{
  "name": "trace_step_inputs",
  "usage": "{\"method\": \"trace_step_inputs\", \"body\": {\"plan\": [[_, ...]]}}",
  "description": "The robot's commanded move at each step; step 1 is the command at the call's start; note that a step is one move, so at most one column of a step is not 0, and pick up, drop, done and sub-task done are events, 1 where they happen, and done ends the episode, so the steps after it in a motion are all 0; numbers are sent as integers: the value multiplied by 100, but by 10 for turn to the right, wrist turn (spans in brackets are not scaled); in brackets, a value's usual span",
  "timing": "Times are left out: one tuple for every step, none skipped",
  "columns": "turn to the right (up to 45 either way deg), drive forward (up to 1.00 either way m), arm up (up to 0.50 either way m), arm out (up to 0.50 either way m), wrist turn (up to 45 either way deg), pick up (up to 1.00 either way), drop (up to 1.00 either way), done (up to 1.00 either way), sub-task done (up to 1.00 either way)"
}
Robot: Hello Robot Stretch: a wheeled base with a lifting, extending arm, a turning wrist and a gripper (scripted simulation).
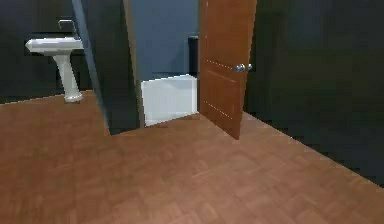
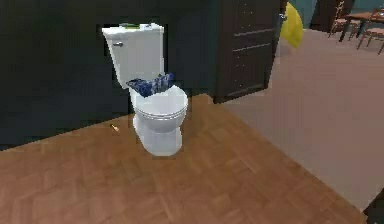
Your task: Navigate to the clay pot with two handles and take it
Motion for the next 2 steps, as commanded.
{"method": "trace_step_inputs", "body": {"plan": [[450, 0, 0, 0, 0, 0, 0, 0, 0], [450, 0, 0, 0, 0, 0, 0, 0, 0]]}}
